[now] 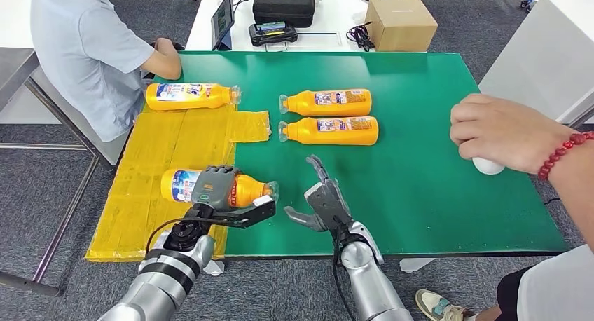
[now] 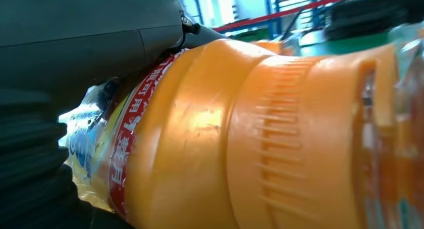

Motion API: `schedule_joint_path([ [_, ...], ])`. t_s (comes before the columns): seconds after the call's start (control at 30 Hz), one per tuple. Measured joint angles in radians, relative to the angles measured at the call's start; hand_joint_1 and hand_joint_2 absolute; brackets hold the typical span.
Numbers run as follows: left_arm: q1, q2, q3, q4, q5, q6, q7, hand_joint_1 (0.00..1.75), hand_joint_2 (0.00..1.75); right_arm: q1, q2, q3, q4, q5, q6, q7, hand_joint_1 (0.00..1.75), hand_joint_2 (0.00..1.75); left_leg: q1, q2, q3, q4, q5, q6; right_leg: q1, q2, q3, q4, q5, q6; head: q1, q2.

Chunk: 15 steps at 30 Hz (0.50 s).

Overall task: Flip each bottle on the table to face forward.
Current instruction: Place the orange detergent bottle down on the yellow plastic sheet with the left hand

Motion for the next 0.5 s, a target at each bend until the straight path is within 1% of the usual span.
schedule_joint_path([
  [0.07, -0.018, 0.014, -0.013, 0.031, 0.0, 0.0, 0.041, 1.75, 1.75, 0.0, 0.0, 0.0, 0.006, -0.004, 0.0, -0.001, 0.0, 1.75, 0.0, 0.0, 0.0, 0.0, 0.0, 0.0, 0.0, 0.0, 0.0, 0.0, 0.0, 0.0, 0.0, 0.0],
  [0.13, -0.031, 0.027, -0.027, 0.055, 0.0, 0.0, 0.063, 1.75, 1.75, 0.0, 0.0, 0.0, 0.011, -0.006, 0.0, -0.001, 0.0, 1.75, 0.0, 0.0, 0.0, 0.0, 0.0, 0.0, 0.0, 0.0, 0.0, 0.0, 0.0, 0.0, 0.0, 0.0],
  [0.27, -0.042, 0.043, -0.044, 0.081, -0.001, 0.0, 0.072, 1.75, 1.75, 0.0, 0.0, -0.001, 0.02, -0.008, 0.0, -0.002, 0.0, 1.75, 0.0, 0.0, 0.0, 0.0, 0.0, 0.0, 0.0, 0.0, 0.0, 0.0, 0.0, 0.0, 0.0, 0.0],
  [0.5, -0.052, 0.056, -0.059, 0.099, -0.001, 0.0, 0.073, 1.75, 1.75, 0.0, 0.0, -0.002, 0.028, -0.008, 0.0, -0.002, 0.0, 1.75, 0.0, 0.0, 0.0, 0.0, 0.0, 0.0, 0.0, 0.0, 0.0, 0.0, 0.0, 0.0, 0.0, 0.0],
])
